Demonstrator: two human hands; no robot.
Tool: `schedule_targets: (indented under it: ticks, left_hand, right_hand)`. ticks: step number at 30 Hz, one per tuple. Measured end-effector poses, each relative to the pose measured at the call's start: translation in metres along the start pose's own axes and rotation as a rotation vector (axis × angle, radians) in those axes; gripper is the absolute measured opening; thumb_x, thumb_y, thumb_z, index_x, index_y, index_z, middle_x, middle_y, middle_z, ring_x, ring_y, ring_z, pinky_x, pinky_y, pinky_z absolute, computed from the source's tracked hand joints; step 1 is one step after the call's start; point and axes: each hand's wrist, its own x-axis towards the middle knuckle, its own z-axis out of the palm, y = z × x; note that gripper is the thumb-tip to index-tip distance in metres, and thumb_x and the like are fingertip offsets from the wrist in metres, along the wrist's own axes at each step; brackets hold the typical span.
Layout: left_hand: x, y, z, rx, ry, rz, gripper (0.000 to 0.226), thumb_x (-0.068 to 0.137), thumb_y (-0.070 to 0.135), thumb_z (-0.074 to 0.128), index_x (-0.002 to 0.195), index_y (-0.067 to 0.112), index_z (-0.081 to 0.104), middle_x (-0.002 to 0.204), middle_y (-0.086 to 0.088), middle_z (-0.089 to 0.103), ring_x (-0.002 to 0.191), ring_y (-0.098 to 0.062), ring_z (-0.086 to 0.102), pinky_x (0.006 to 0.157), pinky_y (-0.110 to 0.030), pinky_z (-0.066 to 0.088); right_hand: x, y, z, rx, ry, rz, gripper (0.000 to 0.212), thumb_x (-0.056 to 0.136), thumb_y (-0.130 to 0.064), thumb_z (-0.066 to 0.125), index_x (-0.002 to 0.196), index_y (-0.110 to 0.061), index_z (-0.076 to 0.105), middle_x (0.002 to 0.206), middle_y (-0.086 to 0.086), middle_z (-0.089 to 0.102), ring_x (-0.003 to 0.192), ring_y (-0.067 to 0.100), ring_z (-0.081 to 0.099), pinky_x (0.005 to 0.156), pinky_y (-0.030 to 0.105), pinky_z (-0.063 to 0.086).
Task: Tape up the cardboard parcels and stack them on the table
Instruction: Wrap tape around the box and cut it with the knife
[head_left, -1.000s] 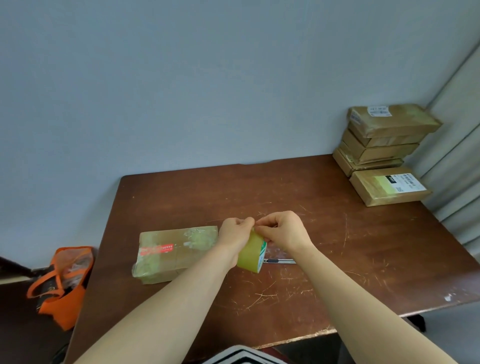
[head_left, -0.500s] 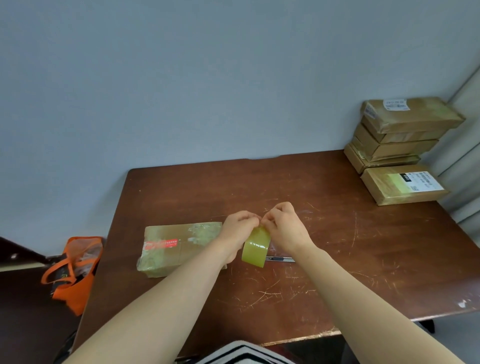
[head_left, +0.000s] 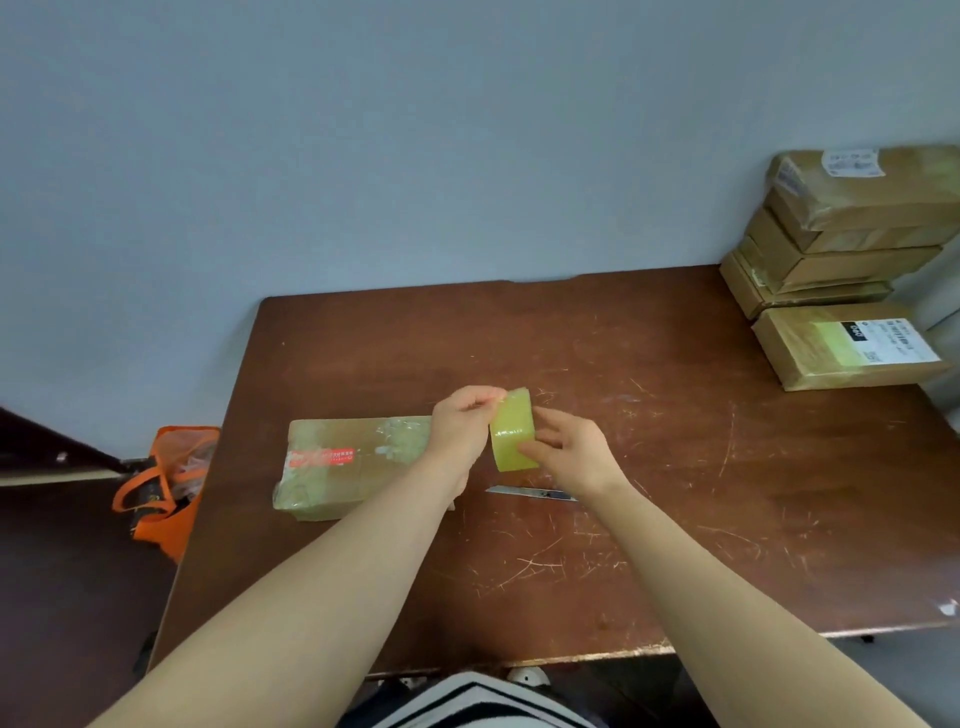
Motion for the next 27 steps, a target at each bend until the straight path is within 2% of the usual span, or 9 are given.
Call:
schedule_targets:
  ticks: [3, 6, 9, 12, 15, 17, 20, 23, 27]
  left_hand:
    - [0.005, -0.004, -0.013, 0.288, 0.058, 0.099, 0.052, 0.099, 0.003, 0.038, 0.141, 0.033, 0.043, 0.131, -0.004, 0.056, 0.09, -0.016, 0.057, 0.065, -0.009, 0.043]
    - [0.007, -0.009, -0.034, 0.31, 0.16, 0.111, 0.06, 0.095, -0.004, 0.036, 0.144, 0.032, 0.038, 0.13, 0.0, 0.056, 0.087, -0.018, 0.058, 0.062, -0.007, 0.043]
    - [0.001, -0.021, -0.055, 0.441, 0.245, 0.168, 0.062, 0.089, -0.009, 0.038, 0.142, 0.022, 0.043, 0.137, -0.001, 0.052, 0.116, -0.016, 0.051, 0.092, -0.017, 0.043]
    - [0.001, -0.035, -0.08, 0.784, 0.181, 0.204, 0.074, 0.082, 0.002, 0.053, 0.15, 0.016, 0.025, 0.156, -0.002, 0.023, 0.144, -0.02, 0.014, 0.117, -0.035, 0.015]
    - [0.008, -0.051, -0.098, 1.257, -0.096, 0.156, 0.125, 0.069, 0.041, 0.074, 0.149, 0.014, -0.018, 0.155, -0.004, -0.028, 0.141, -0.023, -0.029, 0.114, -0.046, -0.013]
    - [0.015, -0.057, -0.109, 1.424, -0.151, 0.189, 0.147, 0.057, 0.059, 0.078, 0.142, 0.012, -0.033, 0.149, -0.005, -0.039, 0.136, -0.024, -0.037, 0.11, -0.048, -0.02]
    - [0.027, -0.063, -0.121, 1.537, -0.127, 0.325, 0.147, 0.055, 0.073, 0.07, 0.144, 0.01, -0.029, 0.157, -0.006, -0.022, 0.143, -0.024, -0.024, 0.108, -0.05, -0.021]
    - [0.031, -0.071, -0.125, 1.48, -0.098, 0.418, 0.135, 0.06, 0.075, 0.063, 0.15, 0.009, -0.013, 0.157, -0.006, 0.004, 0.145, -0.023, -0.003, 0.113, -0.051, -0.012]
    - [0.032, -0.075, -0.125, 1.46, -0.1, 0.439, 0.13, 0.062, 0.075, 0.06, 0.15, 0.01, -0.01, 0.154, -0.006, 0.007, 0.143, -0.023, 0.0, 0.114, -0.051, -0.01]
  right_hand:
    - [0.017, 0.007, -0.003, -0.418, 0.109, 0.008, 0.039, 0.092, -0.019, 0.059, 0.131, -0.015, 0.056, 0.119, 0.005, 0.067, 0.109, 0.024, 0.061, 0.091, 0.035, 0.05]
    - [0.031, 0.018, -0.01, -0.935, 0.133, -0.022, 0.032, 0.096, -0.023, 0.049, 0.127, -0.025, 0.055, 0.109, 0.002, 0.069, 0.1, 0.029, 0.057, 0.079, 0.028, 0.042]
    - [0.038, 0.028, -0.01, -1.095, 0.107, -0.039, 0.031, 0.092, -0.022, 0.051, 0.122, -0.023, 0.056, 0.102, 0.003, 0.067, 0.096, 0.026, 0.055, 0.075, 0.027, 0.038]
    - [0.036, 0.026, 0.01, -0.985, 0.208, -0.183, 0.038, 0.088, -0.025, 0.053, 0.125, -0.019, 0.057, 0.124, 0.004, 0.059, 0.114, 0.027, 0.05, 0.095, 0.036, 0.035]
    - [0.033, 0.005, 0.054, -0.697, 0.114, -0.386, 0.04, 0.096, -0.019, 0.045, 0.135, -0.012, 0.051, 0.141, 0.007, 0.048, 0.131, 0.025, 0.041, 0.107, 0.036, 0.027]
    - [0.038, -0.011, 0.088, -0.628, -0.004, -0.394, 0.045, 0.101, -0.024, 0.036, 0.144, -0.011, 0.037, 0.152, 0.006, 0.033, 0.142, 0.021, 0.025, 0.115, 0.034, 0.017]
    - [0.051, -0.017, 0.123, -0.568, -0.092, -0.239, 0.051, 0.104, -0.031, 0.028, 0.149, -0.01, 0.024, 0.158, 0.005, 0.018, 0.145, 0.018, 0.01, 0.117, 0.03, 0.009]
    - [0.053, -0.006, 0.138, -0.488, -0.02, -0.178, 0.046, 0.103, -0.028, 0.03, 0.145, -0.008, 0.032, 0.15, 0.007, 0.03, 0.135, 0.022, 0.024, 0.11, 0.028, 0.021]
    - [0.058, -0.005, 0.139, -0.471, 0.012, -0.218, 0.046, 0.102, -0.029, 0.036, 0.144, -0.01, 0.036, 0.148, 0.008, 0.034, 0.134, 0.023, 0.027, 0.111, 0.027, 0.016]
